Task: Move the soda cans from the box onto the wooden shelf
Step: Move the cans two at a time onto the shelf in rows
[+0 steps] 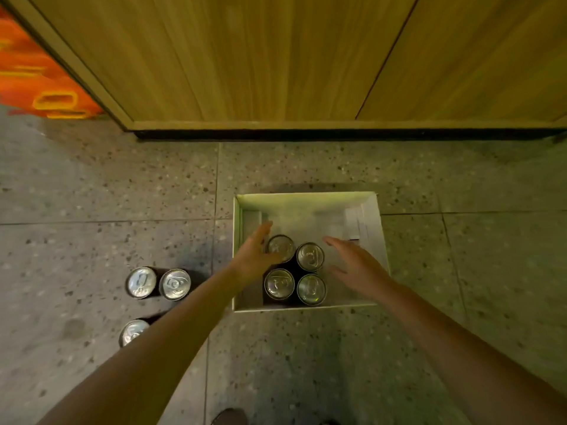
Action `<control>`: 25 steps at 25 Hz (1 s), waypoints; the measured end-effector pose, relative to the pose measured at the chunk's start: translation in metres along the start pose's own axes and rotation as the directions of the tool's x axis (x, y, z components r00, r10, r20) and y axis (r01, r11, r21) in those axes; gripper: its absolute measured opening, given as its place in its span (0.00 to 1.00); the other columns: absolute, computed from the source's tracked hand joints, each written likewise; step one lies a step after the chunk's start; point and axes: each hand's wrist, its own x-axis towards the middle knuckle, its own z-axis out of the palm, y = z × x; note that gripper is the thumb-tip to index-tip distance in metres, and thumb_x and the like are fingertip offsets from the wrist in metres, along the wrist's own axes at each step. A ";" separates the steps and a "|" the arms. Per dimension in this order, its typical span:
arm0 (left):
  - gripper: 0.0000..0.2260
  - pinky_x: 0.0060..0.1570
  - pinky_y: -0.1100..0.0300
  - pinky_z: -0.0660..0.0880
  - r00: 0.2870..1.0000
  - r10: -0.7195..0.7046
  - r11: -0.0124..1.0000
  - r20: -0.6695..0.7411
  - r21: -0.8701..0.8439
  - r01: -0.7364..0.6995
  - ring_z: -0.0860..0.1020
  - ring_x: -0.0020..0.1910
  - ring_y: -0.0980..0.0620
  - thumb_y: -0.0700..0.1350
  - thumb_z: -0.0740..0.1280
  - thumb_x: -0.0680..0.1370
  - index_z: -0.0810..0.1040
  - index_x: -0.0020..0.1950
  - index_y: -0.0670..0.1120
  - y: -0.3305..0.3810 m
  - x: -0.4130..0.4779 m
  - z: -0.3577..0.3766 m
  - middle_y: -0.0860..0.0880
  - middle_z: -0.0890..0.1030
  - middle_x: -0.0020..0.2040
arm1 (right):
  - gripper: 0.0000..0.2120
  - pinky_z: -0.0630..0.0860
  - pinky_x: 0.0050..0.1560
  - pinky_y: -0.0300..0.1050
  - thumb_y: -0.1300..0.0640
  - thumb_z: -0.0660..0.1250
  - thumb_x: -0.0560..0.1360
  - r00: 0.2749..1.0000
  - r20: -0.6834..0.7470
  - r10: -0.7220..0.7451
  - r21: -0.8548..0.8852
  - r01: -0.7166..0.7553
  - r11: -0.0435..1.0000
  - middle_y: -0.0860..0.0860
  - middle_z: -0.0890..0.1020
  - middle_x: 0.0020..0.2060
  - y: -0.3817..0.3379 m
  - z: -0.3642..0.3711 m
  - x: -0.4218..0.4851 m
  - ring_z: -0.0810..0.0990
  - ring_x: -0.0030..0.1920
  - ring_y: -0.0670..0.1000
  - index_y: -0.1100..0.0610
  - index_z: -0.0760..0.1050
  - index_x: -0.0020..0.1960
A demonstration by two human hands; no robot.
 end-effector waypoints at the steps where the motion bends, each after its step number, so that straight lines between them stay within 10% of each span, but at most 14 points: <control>1: 0.33 0.58 0.54 0.73 1.000 -0.005 0.999 -0.004 -0.038 0.005 0.66 0.69 0.45 0.33 0.68 0.71 0.59 0.73 0.46 -0.008 0.011 0.004 0.44 0.66 0.70 | 0.30 0.66 0.67 0.48 0.57 0.67 0.72 1.000 0.015 -0.014 0.053 0.013 0.999 0.52 0.69 0.69 0.006 0.010 0.008 0.67 0.69 0.52 0.54 0.60 0.71; 7: 0.31 0.38 0.69 0.75 1.000 0.027 0.989 0.002 -0.143 -0.026 0.77 0.53 0.52 0.34 0.70 0.70 0.64 0.69 0.49 -0.021 0.033 0.012 0.50 0.76 0.56 | 0.31 0.66 0.55 0.26 0.60 0.73 0.67 0.999 -0.016 -0.049 0.440 0.051 0.896 0.49 0.74 0.62 0.018 0.030 0.035 0.69 0.61 0.43 0.55 0.66 0.67; 11: 0.34 0.40 0.68 0.76 0.994 0.072 0.991 0.081 -0.120 -0.062 0.76 0.52 0.55 0.30 0.70 0.68 0.64 0.69 0.50 -0.027 0.033 0.007 0.52 0.76 0.53 | 0.30 0.71 0.63 0.46 0.59 0.75 0.65 0.999 -0.048 -0.013 0.559 0.038 0.828 0.51 0.76 0.60 0.013 0.037 0.048 0.74 0.61 0.49 0.55 0.67 0.64; 25: 0.22 0.60 0.56 0.71 0.971 0.219 0.959 -0.092 -0.163 -0.232 0.77 0.57 0.52 0.39 0.76 0.65 0.76 0.56 0.49 0.077 -0.026 -0.024 0.50 0.81 0.55 | 0.28 0.76 0.59 0.51 0.56 0.78 0.60 0.953 -0.284 0.105 0.623 0.100 0.776 0.53 0.81 0.53 -0.048 -0.055 0.009 0.79 0.54 0.52 0.56 0.74 0.58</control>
